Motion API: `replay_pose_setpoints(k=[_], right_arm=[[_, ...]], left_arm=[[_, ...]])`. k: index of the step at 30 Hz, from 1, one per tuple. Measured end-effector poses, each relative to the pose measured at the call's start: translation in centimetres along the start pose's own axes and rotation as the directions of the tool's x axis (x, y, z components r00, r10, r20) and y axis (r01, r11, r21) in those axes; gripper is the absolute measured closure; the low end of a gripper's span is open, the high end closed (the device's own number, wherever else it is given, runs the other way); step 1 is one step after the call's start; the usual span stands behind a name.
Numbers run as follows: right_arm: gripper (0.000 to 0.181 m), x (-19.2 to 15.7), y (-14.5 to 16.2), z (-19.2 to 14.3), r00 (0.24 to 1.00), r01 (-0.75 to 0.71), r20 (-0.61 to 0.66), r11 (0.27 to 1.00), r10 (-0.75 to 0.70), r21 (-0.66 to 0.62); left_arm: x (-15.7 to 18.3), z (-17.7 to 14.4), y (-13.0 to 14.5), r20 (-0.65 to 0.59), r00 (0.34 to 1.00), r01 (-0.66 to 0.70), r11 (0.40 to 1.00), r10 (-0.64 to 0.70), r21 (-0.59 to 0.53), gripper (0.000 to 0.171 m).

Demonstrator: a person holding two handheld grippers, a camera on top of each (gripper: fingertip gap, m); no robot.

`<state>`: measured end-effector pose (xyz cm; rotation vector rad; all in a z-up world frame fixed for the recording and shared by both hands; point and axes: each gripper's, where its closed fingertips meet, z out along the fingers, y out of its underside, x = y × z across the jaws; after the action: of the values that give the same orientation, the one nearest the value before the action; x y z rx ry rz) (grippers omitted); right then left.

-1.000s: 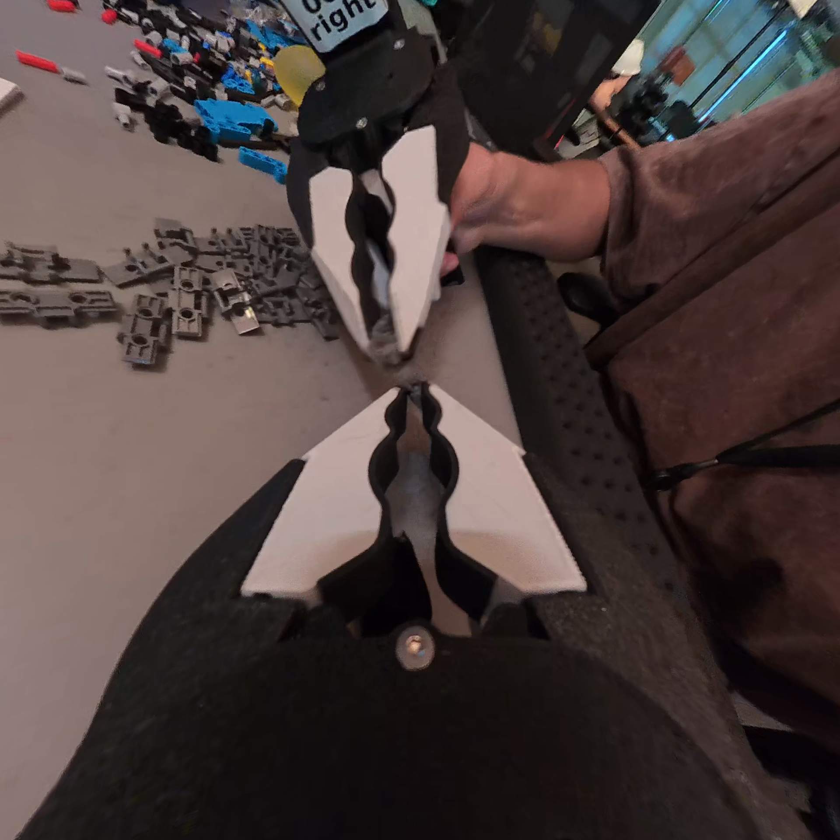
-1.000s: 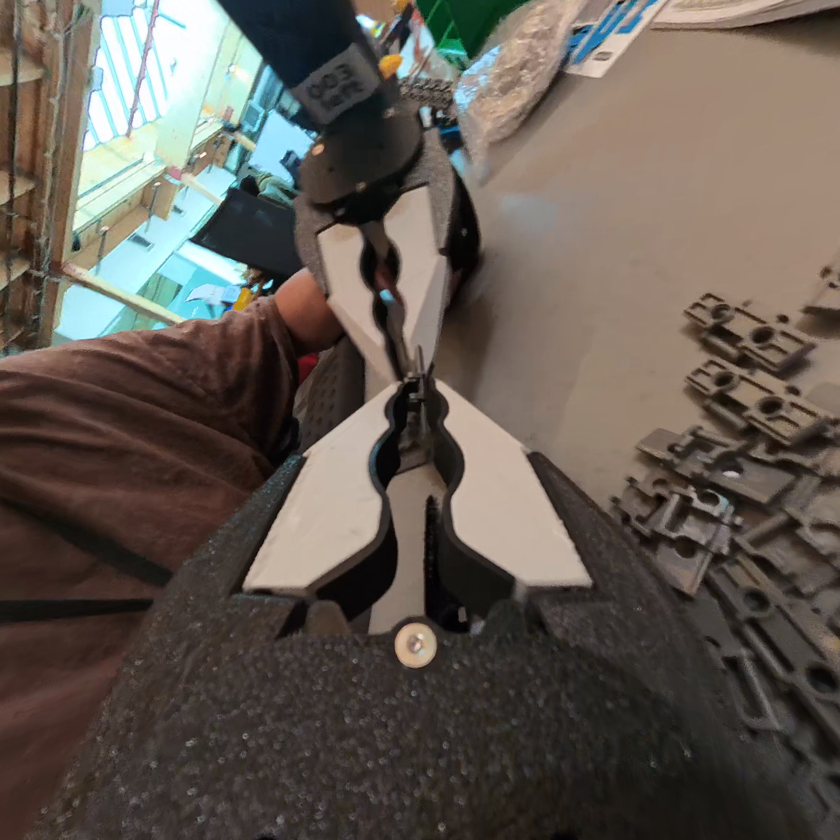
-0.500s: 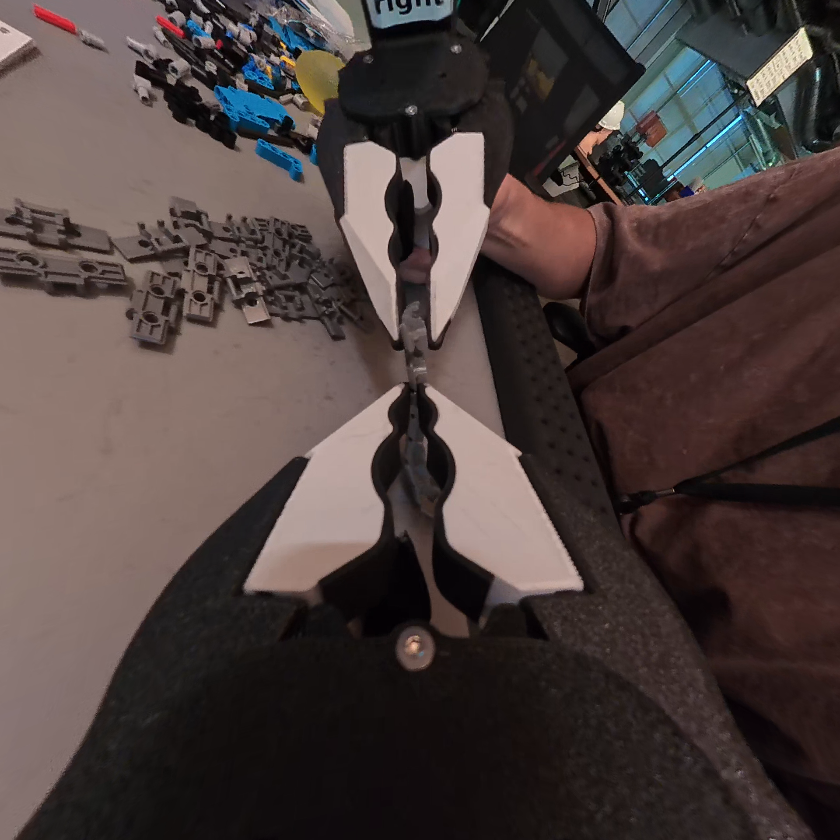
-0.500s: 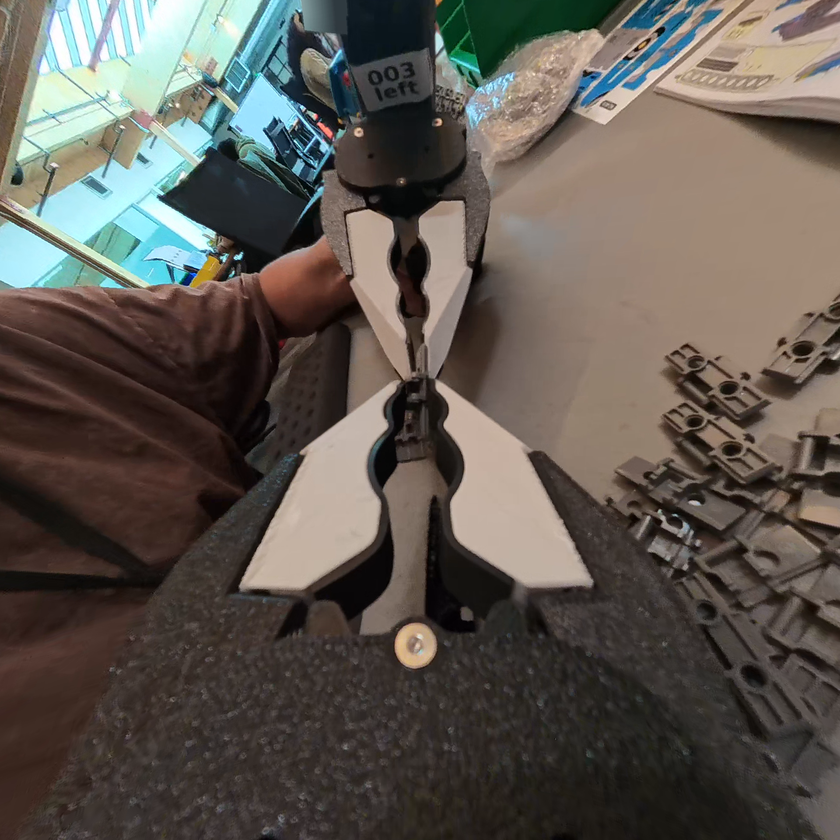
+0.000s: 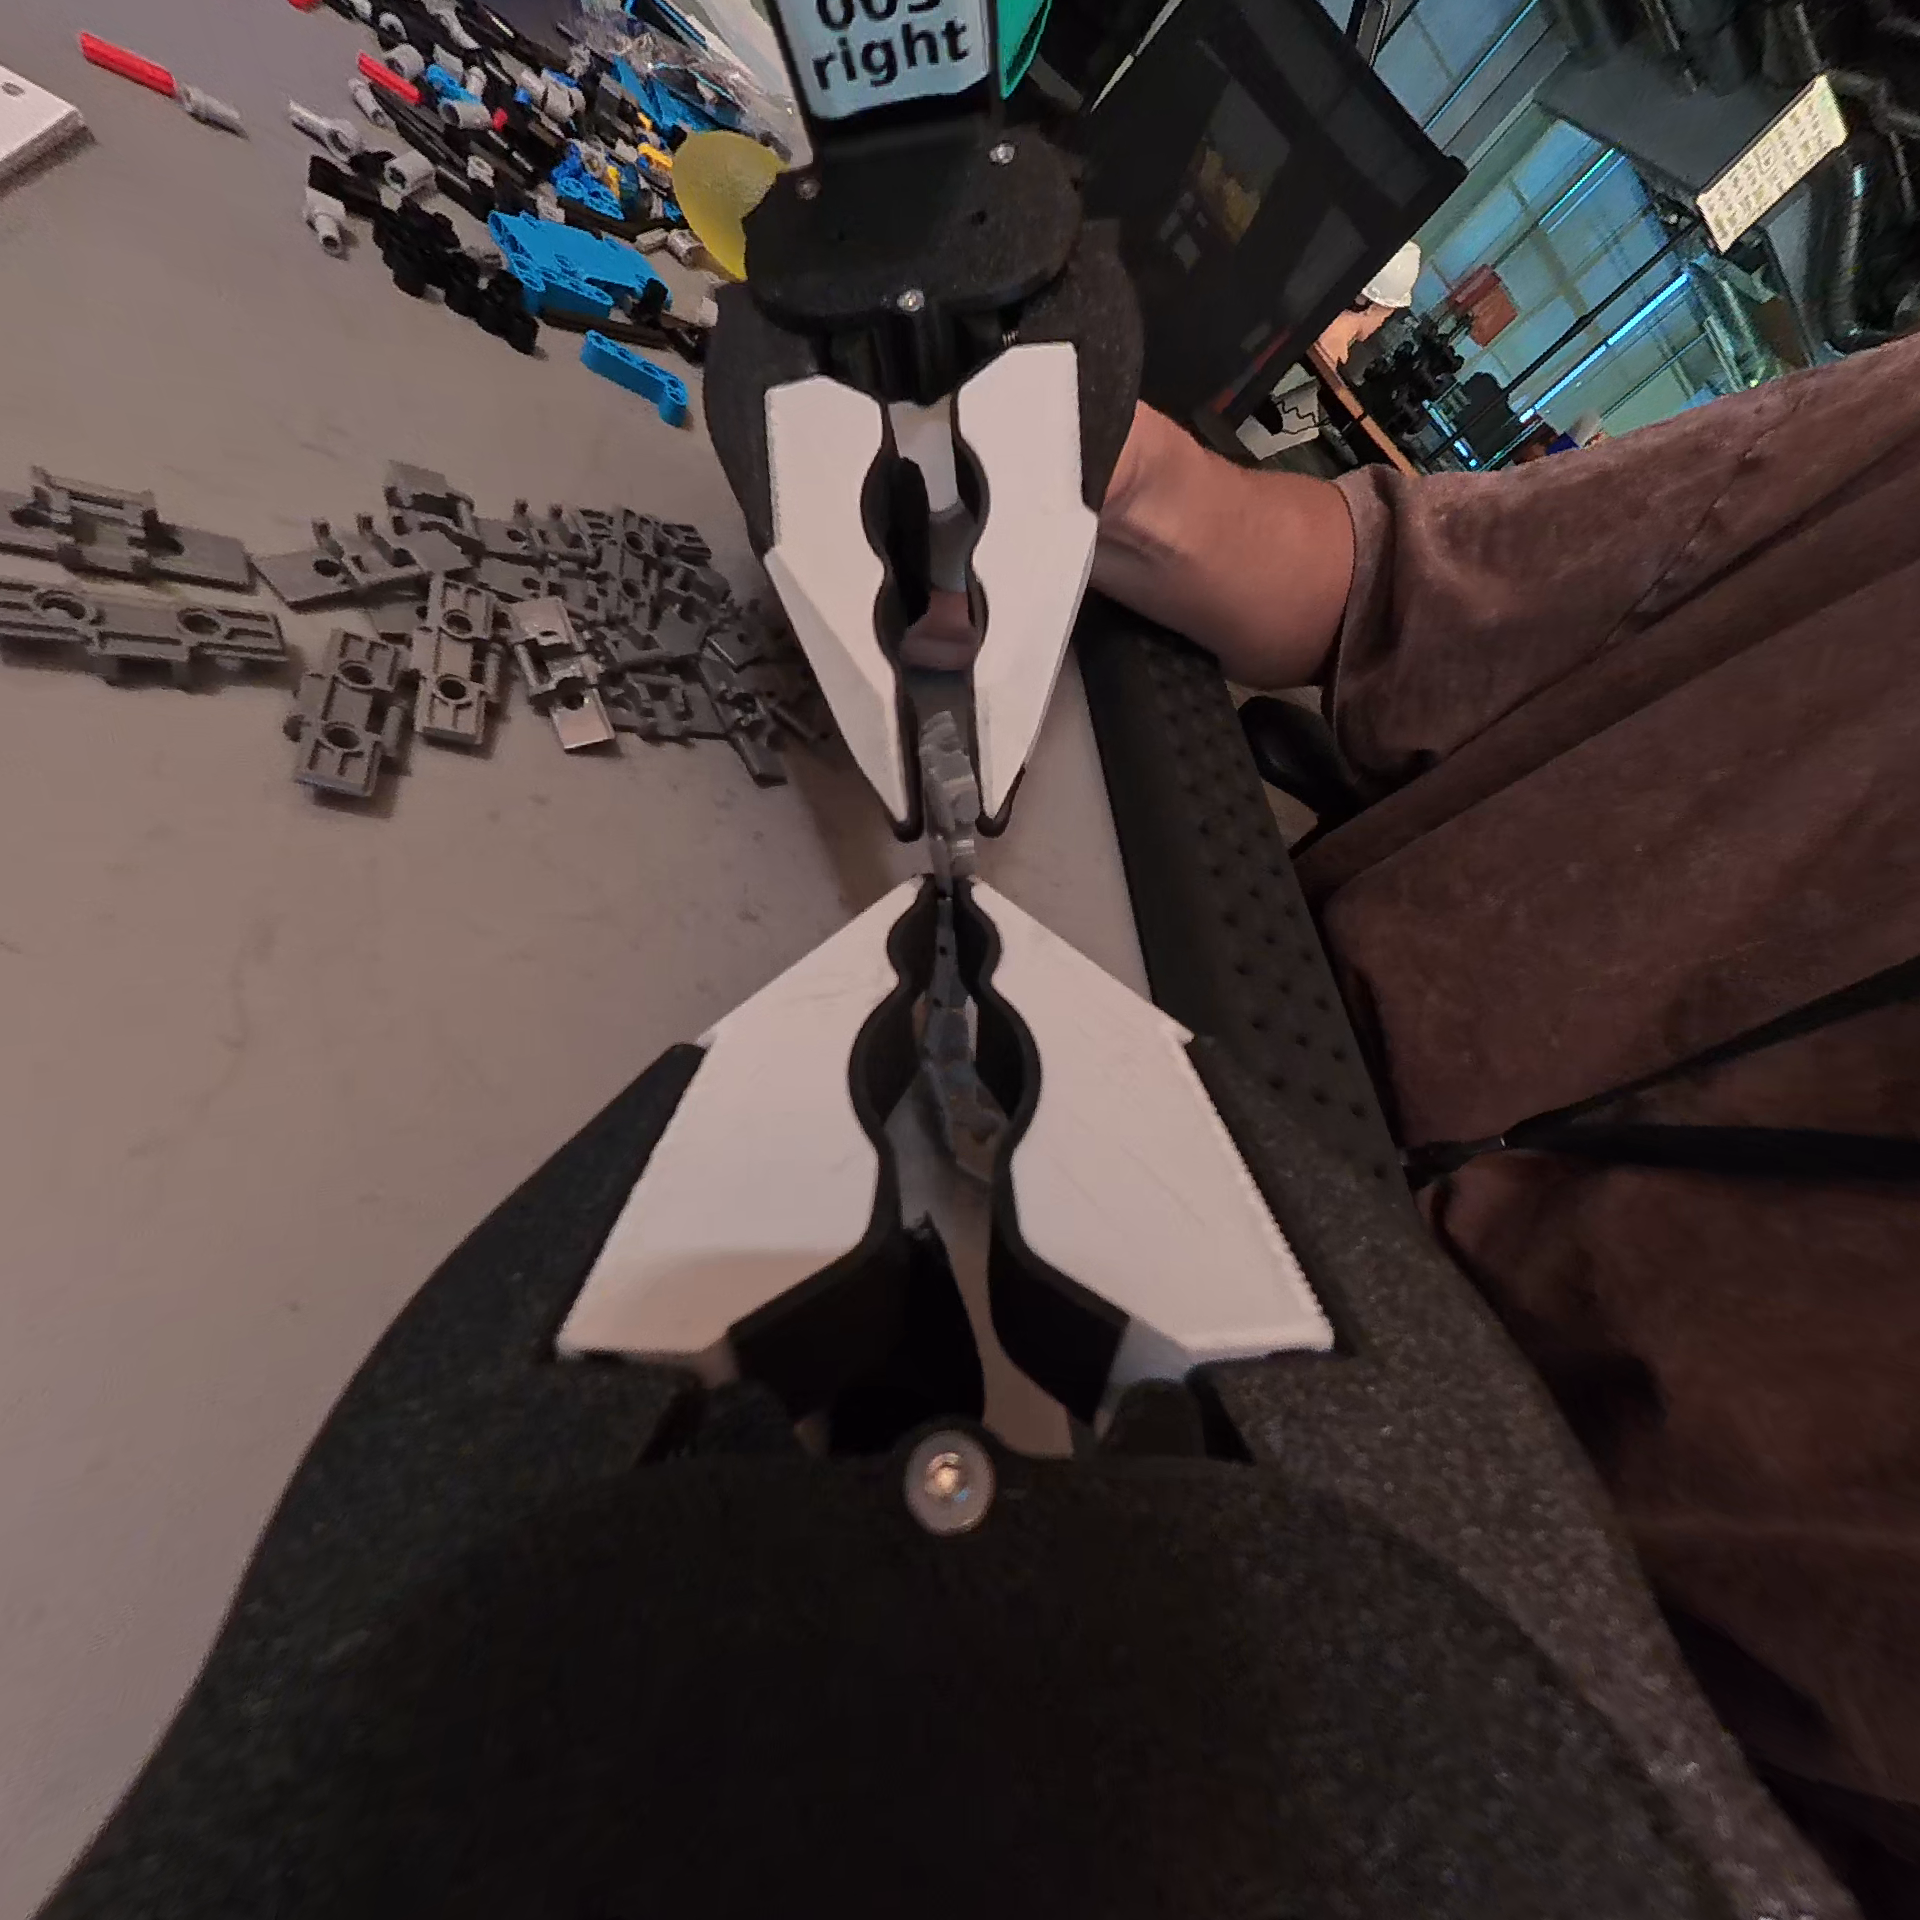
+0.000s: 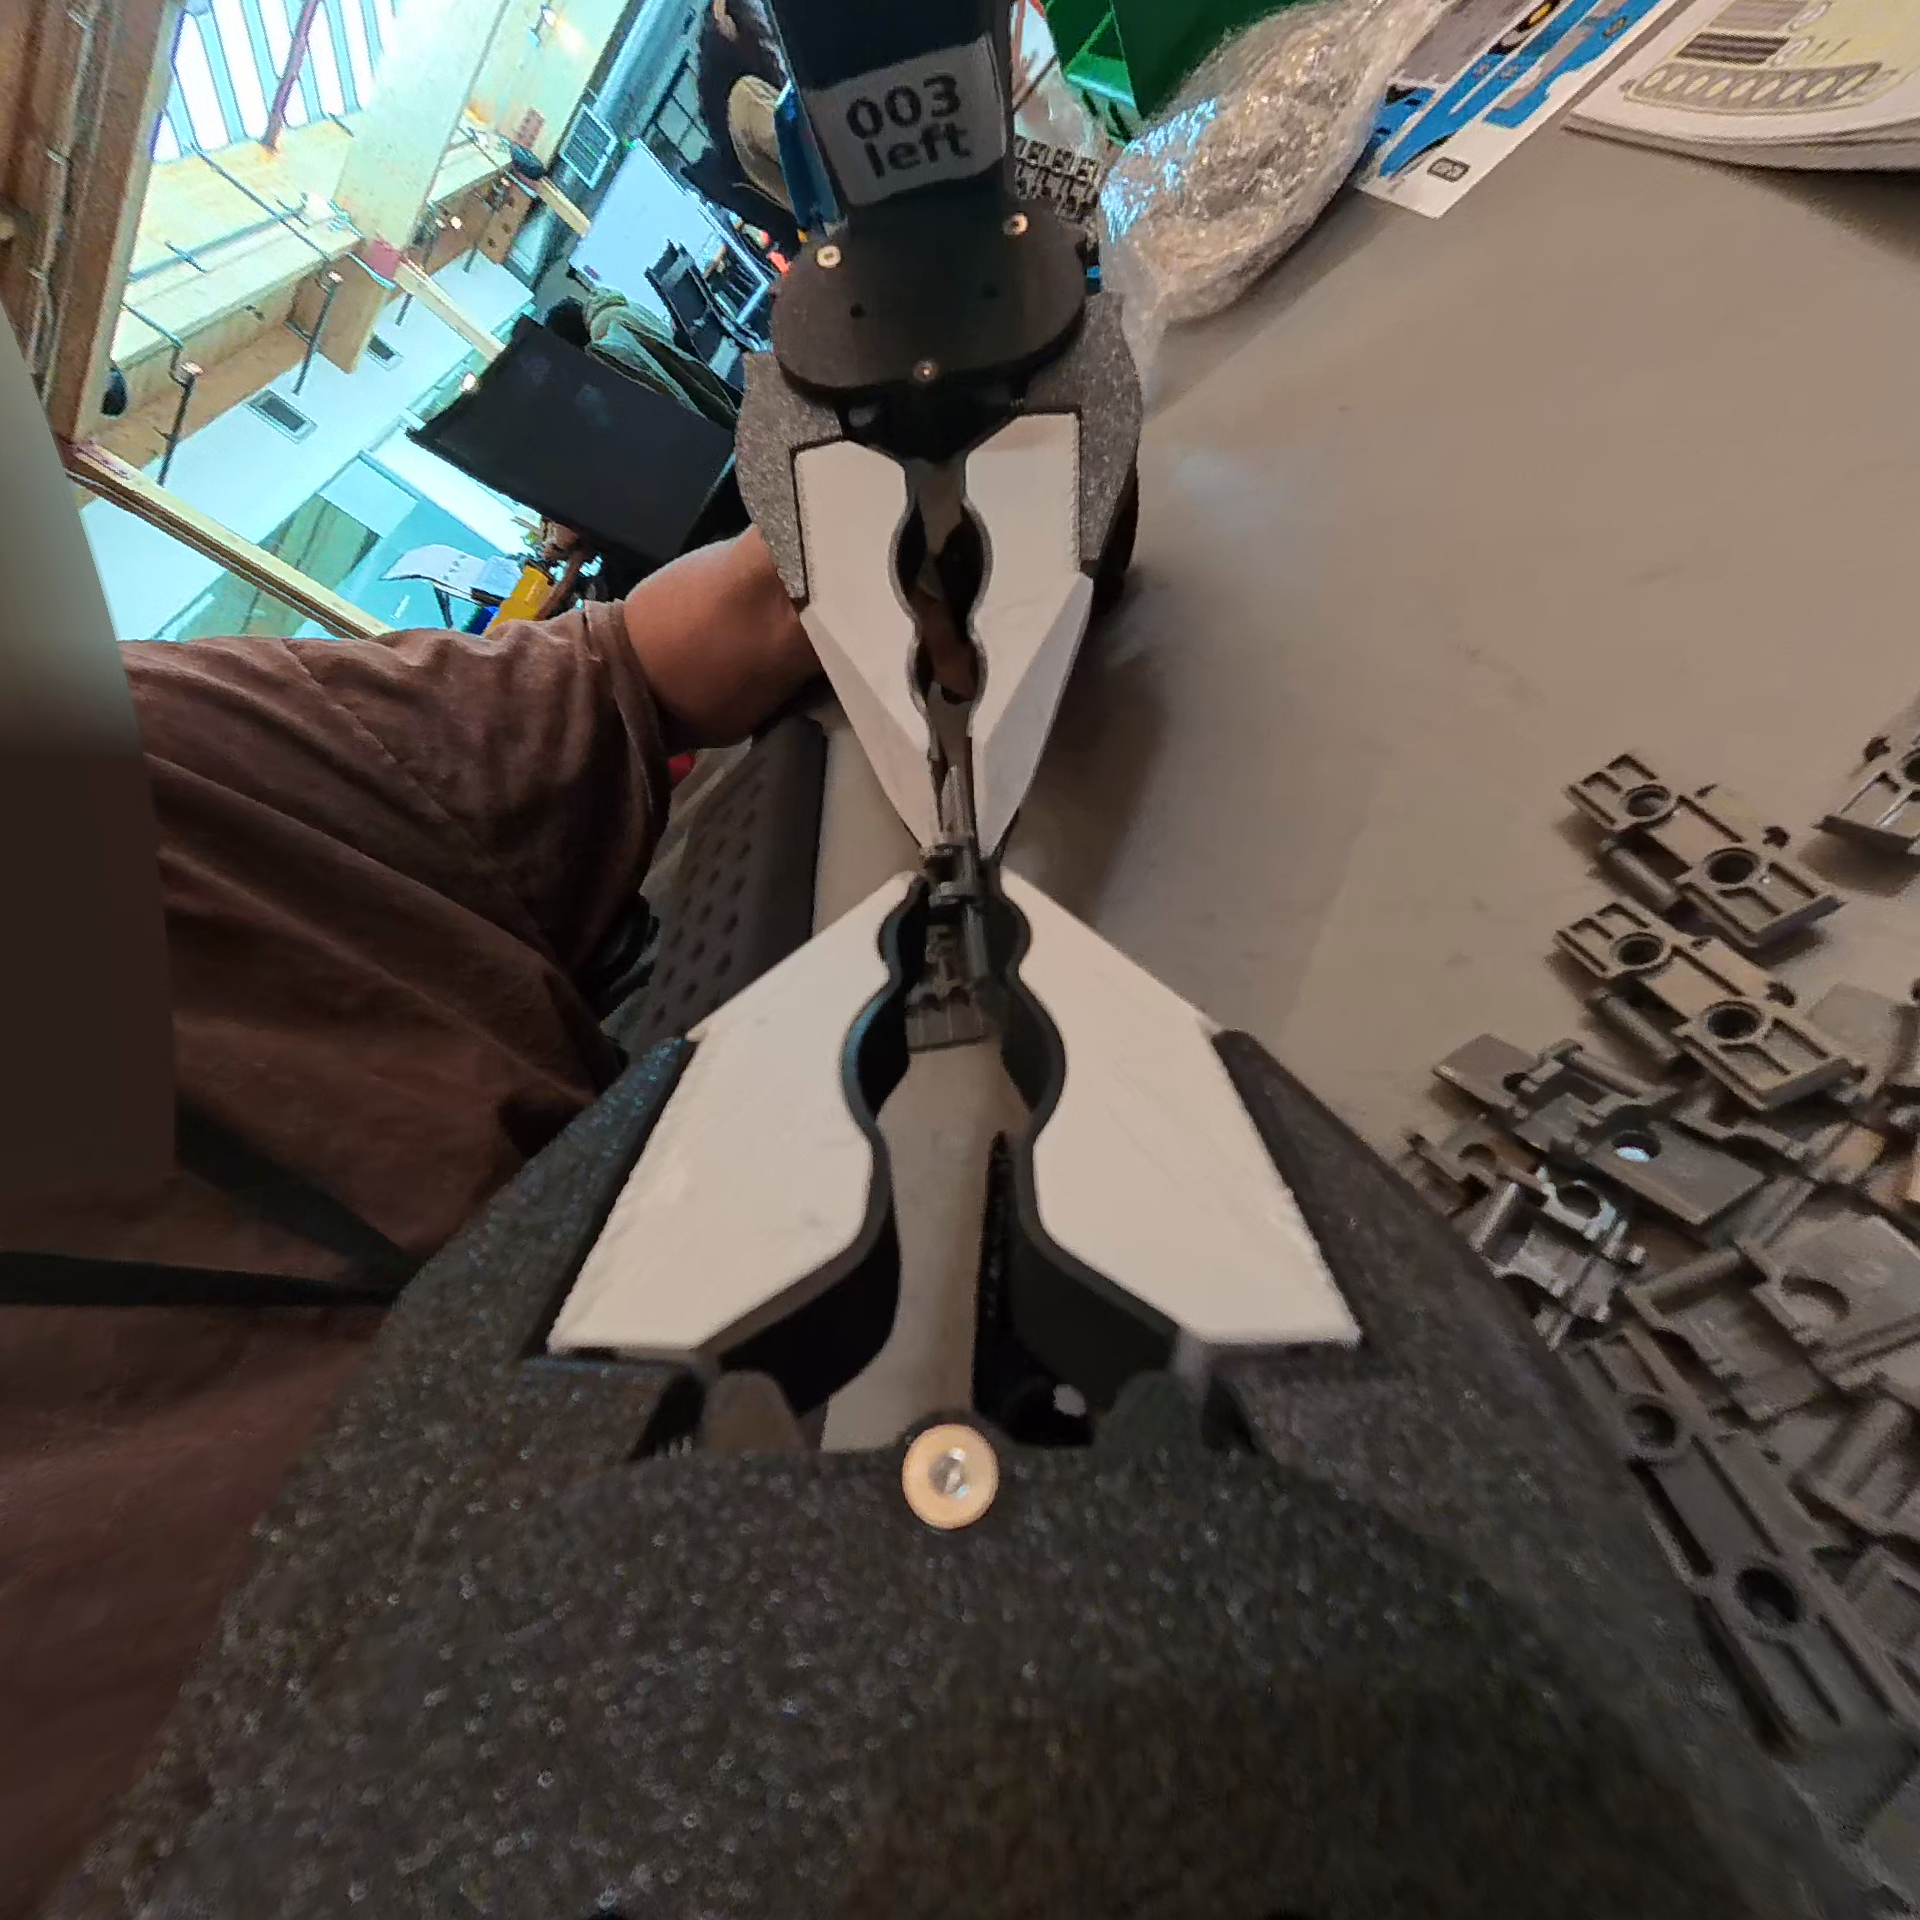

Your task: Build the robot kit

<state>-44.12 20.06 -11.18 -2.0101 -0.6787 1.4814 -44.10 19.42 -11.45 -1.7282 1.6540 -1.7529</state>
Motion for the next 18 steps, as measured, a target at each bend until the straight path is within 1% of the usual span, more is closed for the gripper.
replay_pose_setpoints(k=[3,5,9,11,13,15,17,18], right_arm=[[0.171,-0.3,0.0,0.1,0.999,-0.036,0.038,0.999,0.036,-0.001],[0.172,-0.3,0.2,0.0,0.999,-0.030,0.036,0.999,0.031,-0.016],[0.172,-0.6,0.1,-0.3,0.998,-0.039,0.044,0.999,0.039,-0.007],[0.172,-0.7,0.0,-0.3,0.997,-0.058,0.057,0.998,0.059,-0.006],[0.171,-0.4,0.4,-0.2,0.999,-0.051,0.019,0.998,0.051,-0.028],[0.171,-0.4,0.8,-0.1,0.998,-0.060,0.010,0.997,0.060,-0.044],[0.159,-0.1,1.5,0.1,0.998,-0.056,-0.016,0.995,0.055,-0.079],[0.157,-0.1,1.7,0.2,0.999,-0.043,-0.023,0.995,0.041,-0.090]], left_arm=[[0.2,0.0,0.0,-0.009,1.000,-0.012,1.000,0.012,0.000,0.169],[0.2,0.1,0.1,-0.003,1.000,-0.019,1.000,0.019,-0.004,0.169],[0.5,0.1,-0.3,-0.047,0.998,0.036,0.999,-0.035,0.018,0.169],[0.6,0.1,-0.4,-0.048,0.999,0.025,0.999,-0.023,0.027,0.169],[0.3,0.2,-0.1,-0.019,1.000,0.014,1.000,-0.014,0.008,0.169],[0.3,0.2,-0.1,-0.024,0.999,0.022,1.000,-0.022,0.009,0.169],[0.3,-0.2,-0.6,-0.038,0.999,0.037,0.999,-0.036,0.039,0.169],[0.3,-0.3,-0.7,-0.049,0.998,0.052,0.998,-0.050,0.047,0.170]])
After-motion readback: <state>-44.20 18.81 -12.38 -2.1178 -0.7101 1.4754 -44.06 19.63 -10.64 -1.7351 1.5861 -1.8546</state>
